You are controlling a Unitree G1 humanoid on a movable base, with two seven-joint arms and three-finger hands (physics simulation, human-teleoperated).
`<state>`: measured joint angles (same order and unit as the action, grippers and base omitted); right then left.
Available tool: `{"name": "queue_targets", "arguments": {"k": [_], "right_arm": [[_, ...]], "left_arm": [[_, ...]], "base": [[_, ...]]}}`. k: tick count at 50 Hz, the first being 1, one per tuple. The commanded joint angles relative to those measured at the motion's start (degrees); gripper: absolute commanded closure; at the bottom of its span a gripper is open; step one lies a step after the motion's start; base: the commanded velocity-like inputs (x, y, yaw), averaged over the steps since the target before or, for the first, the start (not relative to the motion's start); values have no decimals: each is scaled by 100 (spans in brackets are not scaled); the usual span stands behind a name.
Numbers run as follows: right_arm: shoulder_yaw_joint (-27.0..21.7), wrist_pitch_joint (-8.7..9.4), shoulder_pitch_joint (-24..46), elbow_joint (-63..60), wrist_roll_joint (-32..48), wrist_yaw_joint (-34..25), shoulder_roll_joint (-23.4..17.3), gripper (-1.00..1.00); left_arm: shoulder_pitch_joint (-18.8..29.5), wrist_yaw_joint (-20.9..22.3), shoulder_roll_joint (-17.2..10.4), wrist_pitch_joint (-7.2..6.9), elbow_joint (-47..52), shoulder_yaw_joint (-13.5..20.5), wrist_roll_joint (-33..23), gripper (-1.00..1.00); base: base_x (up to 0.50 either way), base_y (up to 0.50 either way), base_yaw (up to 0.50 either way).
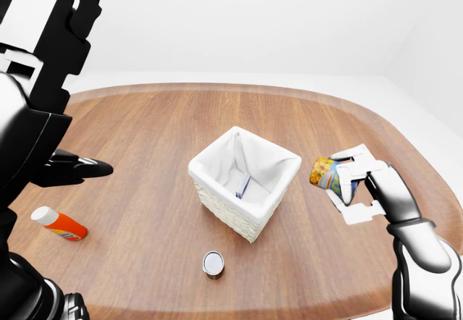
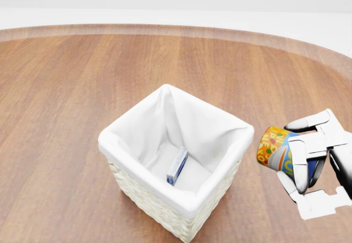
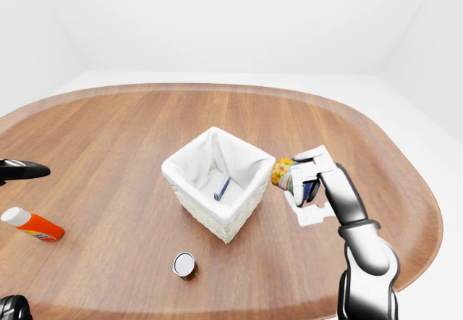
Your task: Pick up the alphabet soup and the cream cheese box, and put them in the basket.
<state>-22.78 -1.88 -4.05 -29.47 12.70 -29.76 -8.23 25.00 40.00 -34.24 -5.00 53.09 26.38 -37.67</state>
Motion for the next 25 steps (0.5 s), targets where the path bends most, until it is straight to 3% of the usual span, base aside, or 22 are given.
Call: {"name": "queue_targets", "arguments": {"k": [1, 10, 25], "right_arm": [[348, 629, 565, -525, 156, -142, -230, 100], [864, 688, 1130, -419, 847, -277, -374, 100], [1660, 688, 1925, 959, 1994, -340, -371, 100]], "left_arm": [[-26, 0, 25, 0, -23, -5, -6, -100], [-14, 0, 36, 0, -42, -24, -33, -100], [16, 0, 33, 0, -57, -44, -89, -100]], "base": [[0, 0, 0], [0, 0, 0], [0, 0, 0]]}}
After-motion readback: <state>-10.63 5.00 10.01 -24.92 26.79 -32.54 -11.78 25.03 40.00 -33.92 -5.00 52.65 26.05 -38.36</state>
